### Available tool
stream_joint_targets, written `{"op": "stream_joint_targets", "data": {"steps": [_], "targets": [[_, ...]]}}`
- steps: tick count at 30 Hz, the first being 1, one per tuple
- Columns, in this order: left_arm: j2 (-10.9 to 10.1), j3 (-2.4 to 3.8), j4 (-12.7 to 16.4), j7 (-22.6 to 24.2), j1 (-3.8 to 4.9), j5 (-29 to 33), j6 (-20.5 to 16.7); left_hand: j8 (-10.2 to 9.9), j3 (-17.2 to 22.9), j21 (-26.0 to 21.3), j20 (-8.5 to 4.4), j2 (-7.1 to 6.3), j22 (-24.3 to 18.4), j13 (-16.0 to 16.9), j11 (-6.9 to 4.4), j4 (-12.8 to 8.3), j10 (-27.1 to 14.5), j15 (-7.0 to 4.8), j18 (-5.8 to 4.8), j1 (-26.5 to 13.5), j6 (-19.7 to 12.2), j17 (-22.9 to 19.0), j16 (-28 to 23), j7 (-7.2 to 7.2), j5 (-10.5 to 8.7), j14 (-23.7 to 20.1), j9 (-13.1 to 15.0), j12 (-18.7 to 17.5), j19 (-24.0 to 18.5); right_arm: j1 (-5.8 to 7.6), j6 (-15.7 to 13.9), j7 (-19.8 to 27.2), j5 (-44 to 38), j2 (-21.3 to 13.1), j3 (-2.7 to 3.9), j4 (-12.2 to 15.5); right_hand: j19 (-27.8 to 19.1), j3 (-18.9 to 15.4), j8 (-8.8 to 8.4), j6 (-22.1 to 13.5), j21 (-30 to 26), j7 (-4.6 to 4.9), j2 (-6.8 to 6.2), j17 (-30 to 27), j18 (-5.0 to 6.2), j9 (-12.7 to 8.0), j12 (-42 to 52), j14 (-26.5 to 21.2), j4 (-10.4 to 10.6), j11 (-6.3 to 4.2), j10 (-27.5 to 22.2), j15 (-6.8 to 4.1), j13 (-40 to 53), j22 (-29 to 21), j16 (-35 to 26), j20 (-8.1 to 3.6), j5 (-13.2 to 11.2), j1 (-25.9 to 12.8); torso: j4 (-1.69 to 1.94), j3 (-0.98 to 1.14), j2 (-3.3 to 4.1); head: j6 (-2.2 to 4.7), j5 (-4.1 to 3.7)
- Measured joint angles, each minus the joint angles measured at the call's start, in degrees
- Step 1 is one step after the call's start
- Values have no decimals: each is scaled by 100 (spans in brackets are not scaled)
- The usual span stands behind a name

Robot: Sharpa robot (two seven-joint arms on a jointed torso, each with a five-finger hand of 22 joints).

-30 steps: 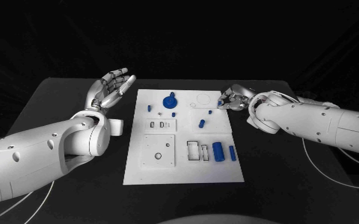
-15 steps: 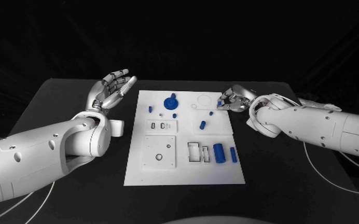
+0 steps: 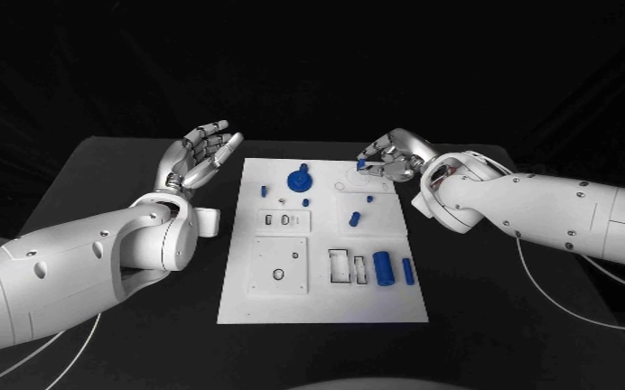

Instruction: Assemble the parts on the task board

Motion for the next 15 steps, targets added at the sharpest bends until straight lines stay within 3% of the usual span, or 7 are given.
{"op": "stream_joint_targets", "data": {"steps": [7, 15], "targets": [[3, -1, -13, -2, -1, 0, 0, 0, 17, 0, 0, 22, 0, 0, 0, -17, 0, 0, 0, 22, 0, 0, 0, 0, 0, 0, -5, 0, 0, 21, 123, -315, 31, 173, -1, 473, -9, 8, -44, 18, 0, 18, 24, 0, 0, -18, 10, -3, -40, 97, 14, 44, 3, -1, 0, 52, 70, 22, -7, 0, 3, -31, 71], [26, -1, -22, -5, -1, -1, 0, 0, 17, 0, 0, 22, 0, 0, 0, -17, 0, 0, 0, 22, 0, 0, 0, 0, 0, 0, -5, 0, 0, 23, 344, -857, -62, 521, -2, 681, 11, 7, -71, 18, 0, 18, 31, -1, 0, -46, -11, 0, -72, 129, 5, 81, -1, -1, 0, 71, 95, 28, 0, 0, 2, -103, 82]]}}
